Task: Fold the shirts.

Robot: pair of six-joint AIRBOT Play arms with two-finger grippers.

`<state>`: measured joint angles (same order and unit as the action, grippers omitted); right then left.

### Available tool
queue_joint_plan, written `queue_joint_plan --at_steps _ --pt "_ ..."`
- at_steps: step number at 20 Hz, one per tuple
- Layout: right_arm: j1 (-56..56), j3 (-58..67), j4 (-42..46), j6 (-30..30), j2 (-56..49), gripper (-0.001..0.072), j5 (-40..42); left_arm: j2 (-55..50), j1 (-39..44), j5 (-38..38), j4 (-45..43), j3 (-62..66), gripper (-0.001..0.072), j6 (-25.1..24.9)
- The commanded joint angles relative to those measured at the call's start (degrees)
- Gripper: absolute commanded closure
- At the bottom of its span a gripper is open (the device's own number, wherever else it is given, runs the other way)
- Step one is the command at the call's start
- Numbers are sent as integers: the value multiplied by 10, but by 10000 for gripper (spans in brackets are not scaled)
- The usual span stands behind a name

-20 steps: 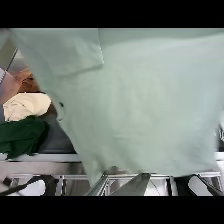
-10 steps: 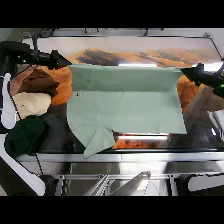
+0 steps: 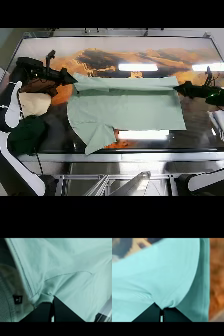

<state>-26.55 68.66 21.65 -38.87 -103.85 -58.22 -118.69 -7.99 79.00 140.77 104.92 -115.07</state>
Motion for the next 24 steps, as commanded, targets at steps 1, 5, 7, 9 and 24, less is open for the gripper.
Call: queue_joint_plan --at_steps 1,5,7,9,24 --pt "-3 -26 4 18 -17 699 -12 0 16 -24 -53 -42 694 11" --pt "-5 -26 2 0 -16 696 -33 0 18 -7 -62 -50 694 22" --pt "-12 -20 3 -9 -15 545 -68 0 14 43 -62 -33 463 24" --pt "-31 -9 30 -54 2 404 -95 0 3 96 -63 0 74 75" --pt "-101 -171 346 -134 131 270 -146 361 -82 35 -148 -542 138 113"
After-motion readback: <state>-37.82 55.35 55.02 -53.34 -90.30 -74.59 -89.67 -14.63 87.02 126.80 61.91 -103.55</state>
